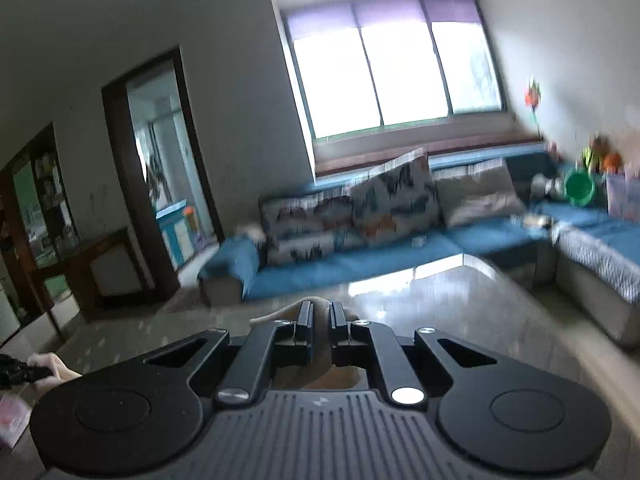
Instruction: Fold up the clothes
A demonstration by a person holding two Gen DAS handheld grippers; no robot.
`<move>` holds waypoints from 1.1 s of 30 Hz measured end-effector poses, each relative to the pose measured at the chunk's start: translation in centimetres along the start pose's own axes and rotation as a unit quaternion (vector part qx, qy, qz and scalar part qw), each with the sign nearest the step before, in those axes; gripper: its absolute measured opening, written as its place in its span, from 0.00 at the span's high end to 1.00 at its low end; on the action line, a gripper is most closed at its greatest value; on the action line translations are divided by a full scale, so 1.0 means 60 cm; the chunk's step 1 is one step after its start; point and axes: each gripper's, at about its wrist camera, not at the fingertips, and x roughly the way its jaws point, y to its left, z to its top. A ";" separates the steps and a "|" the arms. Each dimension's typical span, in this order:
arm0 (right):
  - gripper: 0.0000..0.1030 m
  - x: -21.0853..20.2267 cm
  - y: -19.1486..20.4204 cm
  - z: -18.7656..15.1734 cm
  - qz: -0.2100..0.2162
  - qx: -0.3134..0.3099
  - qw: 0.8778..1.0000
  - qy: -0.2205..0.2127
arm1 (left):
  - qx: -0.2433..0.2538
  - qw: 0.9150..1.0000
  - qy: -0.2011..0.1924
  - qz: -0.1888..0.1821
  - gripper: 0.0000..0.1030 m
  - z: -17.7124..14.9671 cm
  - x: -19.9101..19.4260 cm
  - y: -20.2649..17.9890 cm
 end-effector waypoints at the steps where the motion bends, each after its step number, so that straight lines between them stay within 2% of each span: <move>1: 0.93 -0.002 -0.003 -0.015 -0.004 -0.001 1.000 0.016 | 0.001 1.000 0.011 -0.010 0.91 -0.019 -0.004 -0.004; 4: 0.93 -0.010 -0.012 -0.062 -0.015 -0.004 0.998 0.064 | -0.008 0.998 0.058 -0.040 0.91 -0.075 -0.011 -0.013; 8: 0.92 -0.020 -0.025 -0.124 -0.031 -0.007 0.991 0.127 | -0.015 0.991 0.118 -0.060 0.91 -0.139 0.001 -0.021; 10: 0.87 -0.019 -0.030 -0.144 -0.043 -0.010 0.988 0.151 | -0.009 0.988 0.138 -0.065 0.89 -0.158 0.002 -0.022; 12: 0.86 -0.022 -0.039 -0.156 -0.062 -0.009 0.984 0.164 | -0.004 0.987 0.146 -0.063 0.85 -0.169 -0.005 -0.016; 14: 0.86 -0.029 -0.048 -0.163 -0.082 -0.006 0.982 0.172 | 0.005 0.988 0.144 -0.053 0.77 -0.170 -0.018 -0.008; 17: 0.86 -0.044 -0.056 -0.159 -0.103 -0.010 0.981 0.161 | 0.016 0.992 0.125 -0.031 0.75 -0.164 -0.039 0.008; 19: 0.84 -0.053 -0.053 -0.154 -0.102 -0.021 0.983 0.149 | 0.015 0.994 0.109 -0.021 0.71 -0.150 -0.045 0.016; 25: 0.79 0.008 -0.008 -0.147 -0.052 -0.039 0.986 0.151 | 0.013 0.997 0.074 0.007 0.70 -0.109 0.015 0.025; 26: 0.79 0.019 0.003 -0.148 -0.042 -0.042 0.986 0.154 | 0.016 0.997 0.073 0.007 0.70 -0.106 0.032 0.025; 29: 0.78 0.051 0.034 -0.152 -0.015 -0.053 0.985 0.162 | 0.041 0.996 0.075 0.009 0.60 -0.102 0.084 0.020; 31: 0.76 0.067 0.054 -0.153 0.000 -0.060 0.984 0.167 | 0.052 0.995 0.078 0.020 0.58 -0.102 0.117 0.019; 33: 0.75 0.083 0.071 -0.155 0.013 -0.066 0.983 0.173 | 0.043 0.995 0.088 0.021 0.58 -0.103 0.146 0.022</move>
